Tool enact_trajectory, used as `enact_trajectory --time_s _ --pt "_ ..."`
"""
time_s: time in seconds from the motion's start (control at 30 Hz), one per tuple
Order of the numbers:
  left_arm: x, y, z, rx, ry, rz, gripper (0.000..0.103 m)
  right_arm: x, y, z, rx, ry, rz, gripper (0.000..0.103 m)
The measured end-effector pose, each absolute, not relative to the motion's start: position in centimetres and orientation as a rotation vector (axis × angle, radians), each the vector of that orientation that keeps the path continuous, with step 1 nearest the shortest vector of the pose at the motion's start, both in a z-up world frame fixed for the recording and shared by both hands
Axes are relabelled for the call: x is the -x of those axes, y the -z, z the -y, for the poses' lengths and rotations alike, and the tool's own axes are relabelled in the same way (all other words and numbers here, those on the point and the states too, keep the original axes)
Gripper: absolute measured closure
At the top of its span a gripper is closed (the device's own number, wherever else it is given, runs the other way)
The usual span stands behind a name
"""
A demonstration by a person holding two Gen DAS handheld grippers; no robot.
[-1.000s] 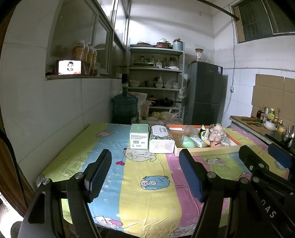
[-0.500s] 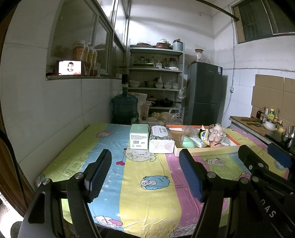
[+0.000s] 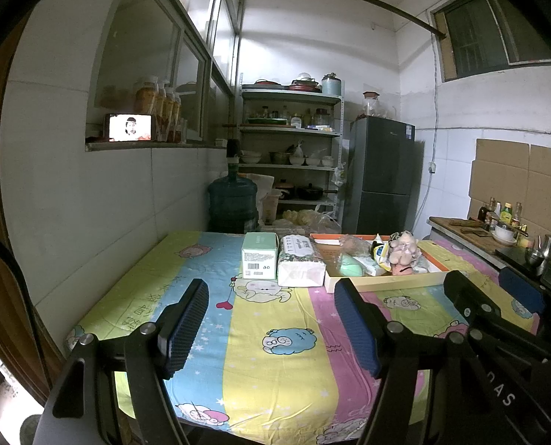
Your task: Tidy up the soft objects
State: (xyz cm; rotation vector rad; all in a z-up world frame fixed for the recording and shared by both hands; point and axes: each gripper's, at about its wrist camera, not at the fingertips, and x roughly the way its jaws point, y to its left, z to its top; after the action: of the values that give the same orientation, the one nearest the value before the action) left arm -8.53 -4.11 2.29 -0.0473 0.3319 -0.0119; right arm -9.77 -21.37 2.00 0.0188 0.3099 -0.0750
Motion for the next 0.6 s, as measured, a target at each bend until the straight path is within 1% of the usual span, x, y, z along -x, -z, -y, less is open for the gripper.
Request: enact_trajectory --time_s 0.6 --pt "8.58 -2.22 4.23 0.046 0.013 -0.331 0.033 9.76 -1.94 21.27 -0.019 0.076 -0.309 0.03"
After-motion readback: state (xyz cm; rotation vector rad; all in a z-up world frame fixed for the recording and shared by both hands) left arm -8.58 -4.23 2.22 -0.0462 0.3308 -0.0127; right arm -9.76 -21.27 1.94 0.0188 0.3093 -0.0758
